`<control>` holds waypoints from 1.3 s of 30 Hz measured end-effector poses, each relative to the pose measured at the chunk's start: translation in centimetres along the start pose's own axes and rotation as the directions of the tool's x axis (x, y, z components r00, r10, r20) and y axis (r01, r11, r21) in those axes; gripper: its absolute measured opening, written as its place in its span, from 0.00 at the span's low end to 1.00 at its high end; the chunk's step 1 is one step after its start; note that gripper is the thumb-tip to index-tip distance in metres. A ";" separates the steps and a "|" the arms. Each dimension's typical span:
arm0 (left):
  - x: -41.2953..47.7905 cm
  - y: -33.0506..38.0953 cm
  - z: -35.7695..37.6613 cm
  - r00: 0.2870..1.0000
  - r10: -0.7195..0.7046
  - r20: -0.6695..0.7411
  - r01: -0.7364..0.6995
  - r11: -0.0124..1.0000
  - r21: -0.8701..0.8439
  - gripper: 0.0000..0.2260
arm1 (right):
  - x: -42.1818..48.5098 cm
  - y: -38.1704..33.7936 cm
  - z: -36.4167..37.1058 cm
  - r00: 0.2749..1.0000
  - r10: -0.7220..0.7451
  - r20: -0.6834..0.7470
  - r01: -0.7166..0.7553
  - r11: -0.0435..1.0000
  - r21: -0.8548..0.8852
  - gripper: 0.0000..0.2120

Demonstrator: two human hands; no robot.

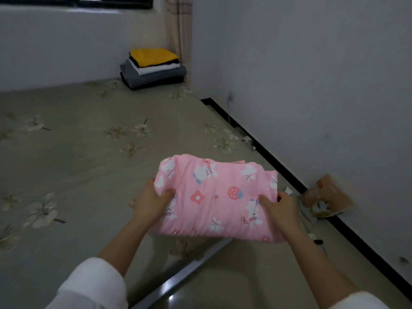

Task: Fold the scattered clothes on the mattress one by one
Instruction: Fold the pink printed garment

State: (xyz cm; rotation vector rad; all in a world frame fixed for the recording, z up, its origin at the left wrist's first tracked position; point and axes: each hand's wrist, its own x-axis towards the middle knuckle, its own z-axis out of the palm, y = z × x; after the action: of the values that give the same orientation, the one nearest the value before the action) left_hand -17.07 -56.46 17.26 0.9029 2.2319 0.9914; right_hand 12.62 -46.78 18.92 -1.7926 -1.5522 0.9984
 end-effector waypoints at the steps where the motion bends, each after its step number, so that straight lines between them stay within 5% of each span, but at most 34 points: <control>1: -0.3 1.7 1.4 1.000 0.024 0.021 -0.024 1.000 -0.008 0.18 | 0.7 0.6 -1.9 1.000 -0.002 -0.024 0.002 1.000 0.005 0.09; 6: 0.1 8.7 7.8 0.991 0.105 0.085 -0.096 0.990 -0.104 0.14 | 4.3 2.9 -9.1 0.991 -0.009 -0.134 0.008 1.000 -0.002 0.09; 11: 1.8 13.9 12.9 0.947 0.242 0.210 -0.243 0.970 -0.022 0.13 | 9.1 4.2 -13.5 0.978 -0.026 -0.205 0.021 0.999 -0.027 0.12; 21: 12.0 26.8 25.3 0.933 0.160 0.323 -0.076 0.963 -0.257 0.04 | 26.1 5.0 -21.5 0.963 -0.044 -0.267 0.024 0.997 -0.077 0.08; 26: 18.0 32.5 31.5 0.877 0.180 0.445 -0.040 0.951 -0.306 0.15 | 35.5 5.2 -25.8 0.939 -0.067 -0.337 0.046 0.997 -0.068 0.10; 30: 20.7 36.6 36.1 0.891 0.211 0.403 -0.085 0.948 -0.308 0.22 | 42.0 5.7 -28.2 0.920 -0.095 -0.380 0.074 0.995 -0.069 0.10; 39: 26.3 43.8 47.1 0.947 0.200 0.251 -0.133 0.956 -0.263 0.22 | 58.8 7.4 -32.0 0.936 -0.123 -0.331 0.129 0.992 -0.004 0.10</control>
State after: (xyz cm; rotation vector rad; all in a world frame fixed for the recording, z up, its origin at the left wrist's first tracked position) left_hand 14.12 5.61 18.78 1.0601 1.7817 1.1125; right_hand 46.24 11.58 20.86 -1.7197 -1.4201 0.6103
